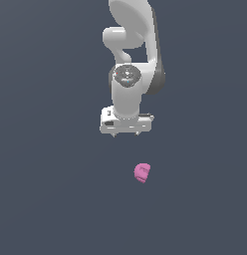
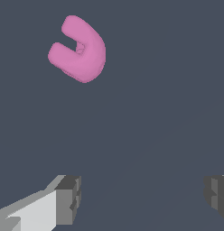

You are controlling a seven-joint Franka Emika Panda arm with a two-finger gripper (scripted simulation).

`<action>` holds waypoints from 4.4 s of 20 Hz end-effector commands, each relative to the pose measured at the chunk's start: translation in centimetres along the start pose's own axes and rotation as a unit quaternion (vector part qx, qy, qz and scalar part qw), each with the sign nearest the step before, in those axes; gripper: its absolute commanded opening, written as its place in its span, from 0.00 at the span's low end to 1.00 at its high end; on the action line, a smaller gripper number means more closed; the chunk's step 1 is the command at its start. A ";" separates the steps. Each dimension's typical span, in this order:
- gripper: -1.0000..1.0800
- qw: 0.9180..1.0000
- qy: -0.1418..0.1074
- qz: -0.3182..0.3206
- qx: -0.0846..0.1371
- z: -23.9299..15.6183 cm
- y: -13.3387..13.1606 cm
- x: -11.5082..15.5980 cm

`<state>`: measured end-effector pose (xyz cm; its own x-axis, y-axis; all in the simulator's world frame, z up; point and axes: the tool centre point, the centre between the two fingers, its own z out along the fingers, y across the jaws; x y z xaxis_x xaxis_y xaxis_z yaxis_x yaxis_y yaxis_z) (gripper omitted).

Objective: Pick up the object and move it to a goal position.

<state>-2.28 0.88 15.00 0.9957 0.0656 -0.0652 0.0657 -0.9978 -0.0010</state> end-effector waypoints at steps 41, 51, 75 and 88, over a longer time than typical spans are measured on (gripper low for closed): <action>0.96 0.968 0.032 0.249 0.008 4.9 -6.2 13.0; 0.96 0.968 0.031 0.248 0.008 7.7 -6.2 13.0; 0.00 0.968 0.032 0.249 0.008 9.7 -6.2 13.2; 0.00 0.968 0.032 0.249 0.008 4.6 -8.7 10.5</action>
<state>7.77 9.75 8.66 0.9053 -0.4249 -0.0010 -0.4249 -0.9053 0.0009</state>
